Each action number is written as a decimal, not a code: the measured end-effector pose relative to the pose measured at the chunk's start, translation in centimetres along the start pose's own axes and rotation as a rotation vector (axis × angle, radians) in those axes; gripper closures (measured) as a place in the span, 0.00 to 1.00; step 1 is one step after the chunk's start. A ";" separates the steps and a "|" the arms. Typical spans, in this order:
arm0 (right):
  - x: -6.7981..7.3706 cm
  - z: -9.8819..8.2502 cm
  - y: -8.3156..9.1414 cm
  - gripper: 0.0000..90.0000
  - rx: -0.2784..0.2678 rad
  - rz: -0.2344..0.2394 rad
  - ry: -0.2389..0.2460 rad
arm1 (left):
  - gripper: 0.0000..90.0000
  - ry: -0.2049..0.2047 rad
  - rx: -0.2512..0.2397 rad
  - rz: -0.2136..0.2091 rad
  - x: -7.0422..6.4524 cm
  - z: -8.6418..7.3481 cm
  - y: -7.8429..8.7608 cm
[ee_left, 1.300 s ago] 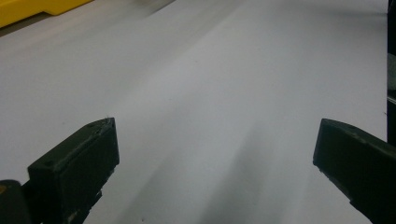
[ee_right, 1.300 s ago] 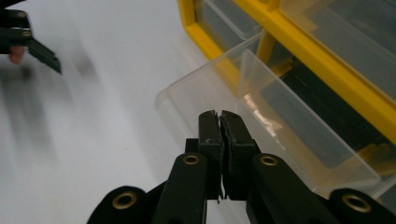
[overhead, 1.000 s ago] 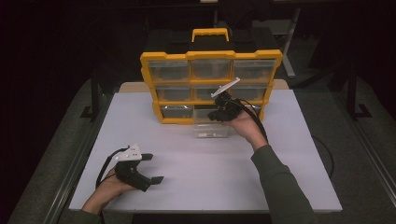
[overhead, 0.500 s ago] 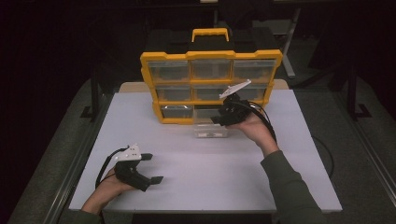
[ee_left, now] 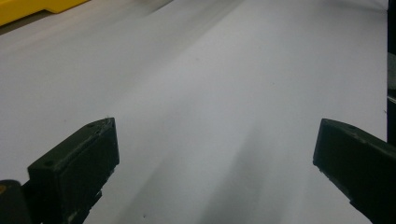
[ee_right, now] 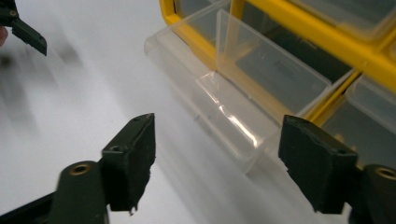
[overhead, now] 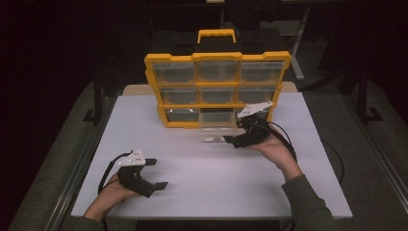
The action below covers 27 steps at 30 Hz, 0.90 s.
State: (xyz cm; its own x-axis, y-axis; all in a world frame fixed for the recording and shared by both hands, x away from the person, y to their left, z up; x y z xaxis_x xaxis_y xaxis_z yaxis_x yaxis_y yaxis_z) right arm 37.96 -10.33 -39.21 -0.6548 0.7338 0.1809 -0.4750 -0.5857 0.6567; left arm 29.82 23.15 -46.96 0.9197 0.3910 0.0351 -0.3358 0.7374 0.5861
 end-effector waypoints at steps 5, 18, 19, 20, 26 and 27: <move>-0.1 -2.1 0.0 0.18 -0.024 -0.018 -0.024 | 0.00 -0.001 0.001 -0.001 0.0 0.0 0.0; 0.1 -7.1 1.0 0.09 -0.053 -0.028 -0.064 | 0.00 -0.001 -0.007 0.001 0.0 -0.1 0.2; 0.0 -7.6 1.1 0.08 -0.050 -0.027 -0.070 | 0.00 0.000 -0.008 0.000 0.0 -0.1 0.2; 0.0 -7.9 1.2 0.08 -0.053 -0.026 -0.071 | 0.00 0.000 -0.008 0.000 0.0 0.0 0.2; -0.2 -9.6 1.8 0.08 -0.089 -0.021 -0.085 | 0.00 -0.001 -0.007 0.000 0.0 0.0 0.2; -0.3 -9.8 2.0 0.08 -0.092 -0.022 -0.089 | 0.00 -0.002 -0.008 0.001 0.0 0.0 0.2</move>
State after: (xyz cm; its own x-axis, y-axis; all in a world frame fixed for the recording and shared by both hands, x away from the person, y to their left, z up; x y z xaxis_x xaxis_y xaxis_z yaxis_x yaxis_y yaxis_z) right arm 31.44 -15.11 -45.18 -0.5910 0.7721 0.2338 -0.5436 -0.5953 0.5918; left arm 29.71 23.28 -46.88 0.9197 0.3908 0.0371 -0.3384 0.7413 0.5796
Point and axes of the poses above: each handheld gripper's, and its own axes: y roughly backward along the jaws, z roughly out of its top, x roughly to its left, the point moved 4 cm from there along -y, roughly forward along the jaws, and after that the axes turned 12 degrees about -y, right-handed, at the moved point
